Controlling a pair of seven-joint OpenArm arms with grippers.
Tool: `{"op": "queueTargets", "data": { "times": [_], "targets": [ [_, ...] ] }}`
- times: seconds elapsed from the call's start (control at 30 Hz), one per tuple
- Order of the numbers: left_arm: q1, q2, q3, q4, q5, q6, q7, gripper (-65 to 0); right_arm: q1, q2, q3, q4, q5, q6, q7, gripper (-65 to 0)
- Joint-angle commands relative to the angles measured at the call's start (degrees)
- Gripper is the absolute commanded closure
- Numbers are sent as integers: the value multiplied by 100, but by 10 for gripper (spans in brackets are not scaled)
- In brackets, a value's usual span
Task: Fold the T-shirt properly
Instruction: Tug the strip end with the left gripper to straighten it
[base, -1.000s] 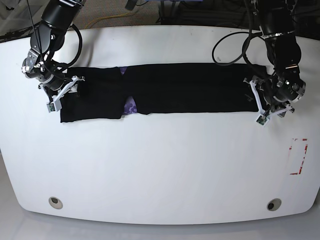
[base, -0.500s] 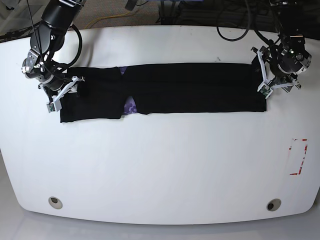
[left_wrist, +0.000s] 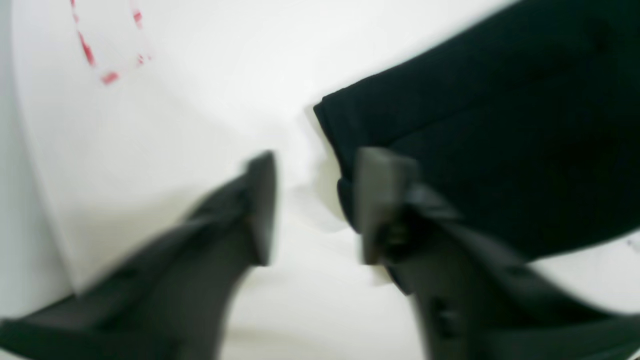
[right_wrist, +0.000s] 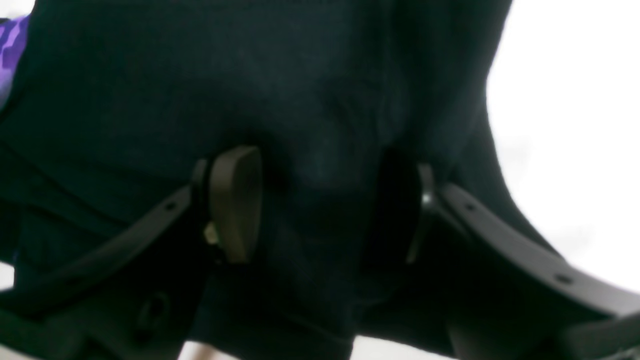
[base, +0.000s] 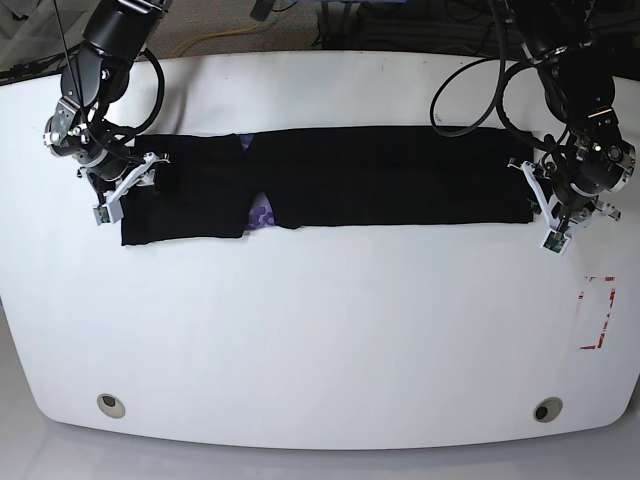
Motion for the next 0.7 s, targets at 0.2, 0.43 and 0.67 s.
{"op": "queueTargets", "data": {
  "times": [0.2, 0.43, 0.67],
  "targets": [
    [-721, 263, -14, -1105, 398, 12, -61, -49, 31, 81, 13, 68, -10, -5, -21, -357],
    [-721, 272, 118, -1465, 424, 12, -395, -49, 22, 81, 13, 77, 7, -5, -21, -357],
    [-255, 219, 241, -1149, 407, 12, -386, -51, 22, 81, 21, 77, -10, -5, -21, -357]
  ]
}}
